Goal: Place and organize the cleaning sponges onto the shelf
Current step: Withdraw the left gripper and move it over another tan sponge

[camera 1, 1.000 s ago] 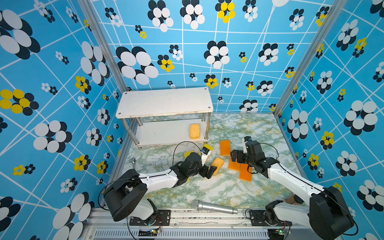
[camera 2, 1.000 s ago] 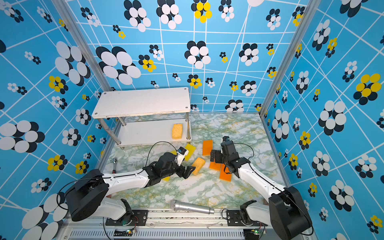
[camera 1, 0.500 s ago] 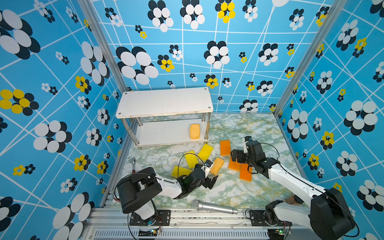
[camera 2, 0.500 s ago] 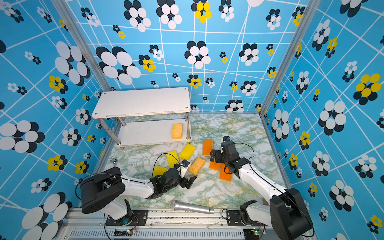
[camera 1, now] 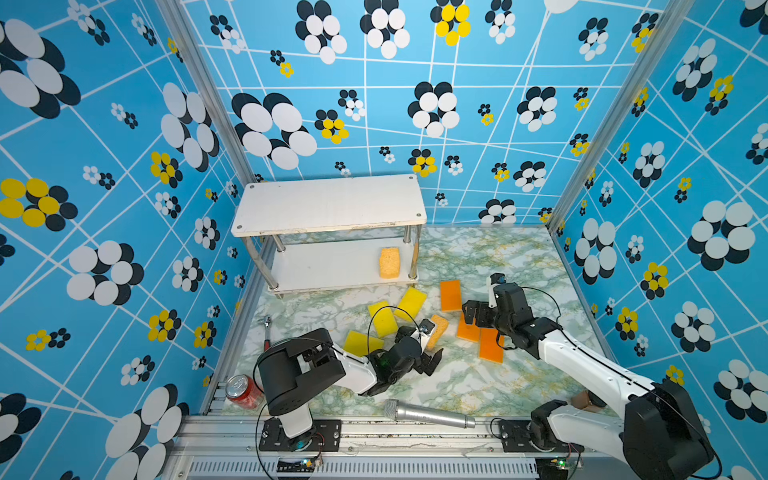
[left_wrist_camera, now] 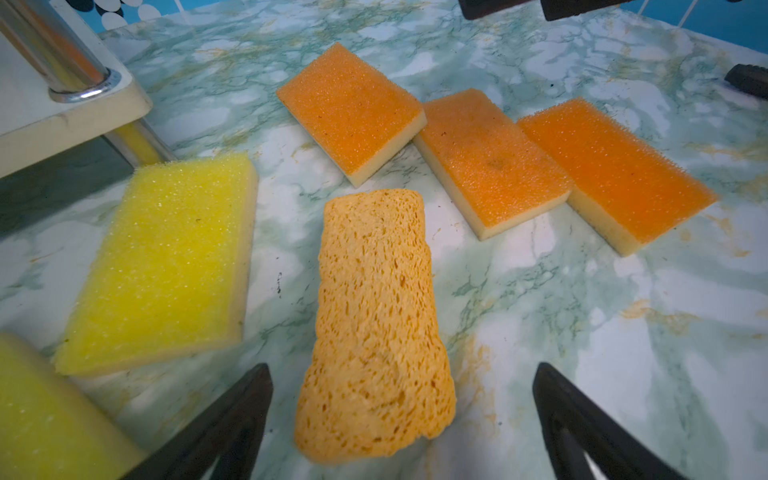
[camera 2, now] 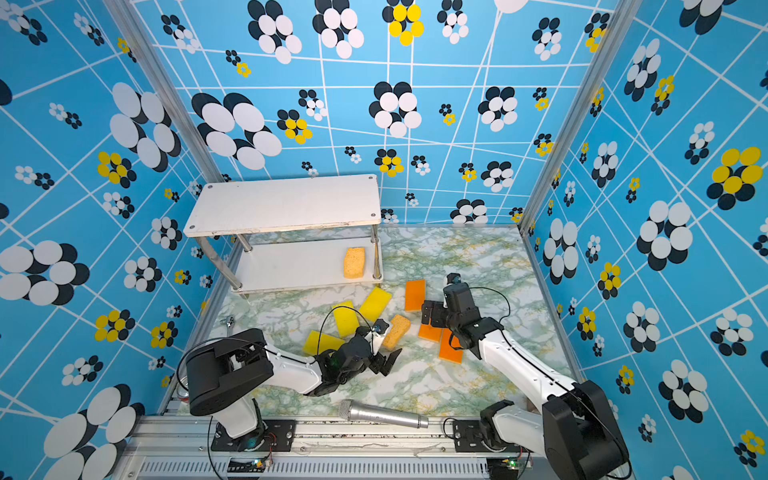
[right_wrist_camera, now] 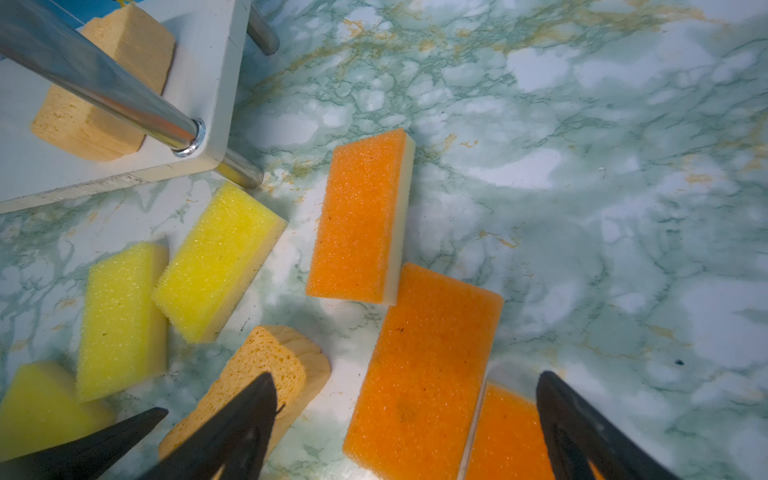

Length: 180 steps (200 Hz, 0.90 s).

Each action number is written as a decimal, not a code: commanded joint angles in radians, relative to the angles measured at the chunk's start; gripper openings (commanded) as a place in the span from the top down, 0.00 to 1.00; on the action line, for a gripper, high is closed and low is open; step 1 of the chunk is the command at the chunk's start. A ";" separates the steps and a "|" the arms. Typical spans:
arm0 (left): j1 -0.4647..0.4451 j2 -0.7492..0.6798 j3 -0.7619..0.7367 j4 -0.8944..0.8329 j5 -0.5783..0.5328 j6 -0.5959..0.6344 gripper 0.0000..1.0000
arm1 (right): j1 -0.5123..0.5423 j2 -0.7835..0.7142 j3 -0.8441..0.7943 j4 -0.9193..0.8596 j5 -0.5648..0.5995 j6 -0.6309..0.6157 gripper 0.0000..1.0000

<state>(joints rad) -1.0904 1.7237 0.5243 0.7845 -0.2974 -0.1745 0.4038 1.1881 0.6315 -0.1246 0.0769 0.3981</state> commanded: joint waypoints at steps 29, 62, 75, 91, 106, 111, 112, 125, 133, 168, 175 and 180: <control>-0.023 0.046 0.073 -0.064 -0.058 -0.013 0.01 | 0.006 -0.007 -0.013 -0.015 0.015 0.002 0.01; -0.031 0.045 0.095 -0.109 -0.073 -0.009 0.01 | 0.005 -0.010 -0.016 -0.015 0.020 0.002 0.01; -0.031 0.046 0.093 -0.113 -0.080 -0.015 0.01 | 0.006 -0.008 -0.016 -0.015 0.020 0.002 0.01; -0.032 0.051 0.095 -0.115 -0.091 -0.021 0.01 | 0.006 -0.007 -0.016 -0.014 0.019 0.002 0.01; -0.032 0.053 0.097 -0.120 -0.103 -0.026 0.01 | 0.005 -0.004 -0.016 -0.013 0.017 0.004 0.01; -0.031 0.052 0.097 -0.123 -0.104 -0.026 0.01 | 0.006 -0.004 -0.017 -0.013 0.015 0.006 0.01; -0.031 0.052 0.097 -0.123 -0.104 -0.026 0.01 | 0.005 -0.004 -0.017 -0.012 0.014 0.006 0.01; -0.029 0.054 0.098 -0.123 -0.105 -0.029 0.01 | 0.006 -0.001 -0.016 -0.012 0.014 0.005 0.01; -0.028 0.057 0.101 -0.125 -0.105 -0.032 0.01 | 0.005 -0.001 -0.016 -0.011 0.014 0.007 0.01; -0.016 0.074 0.119 -0.149 -0.080 -0.049 0.01 | 0.006 0.004 -0.018 -0.003 0.013 0.010 0.01; -0.013 0.077 0.120 -0.150 -0.075 -0.054 0.01 | 0.006 0.004 -0.020 -0.003 0.012 0.009 0.01; -0.007 0.079 0.119 -0.149 -0.070 -0.058 0.01 | 0.005 0.005 -0.019 -0.003 0.012 0.009 0.01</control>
<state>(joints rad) -1.1130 1.7813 0.6189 0.6575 -0.3809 -0.2024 0.4038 1.1885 0.6285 -0.1242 0.0769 0.3996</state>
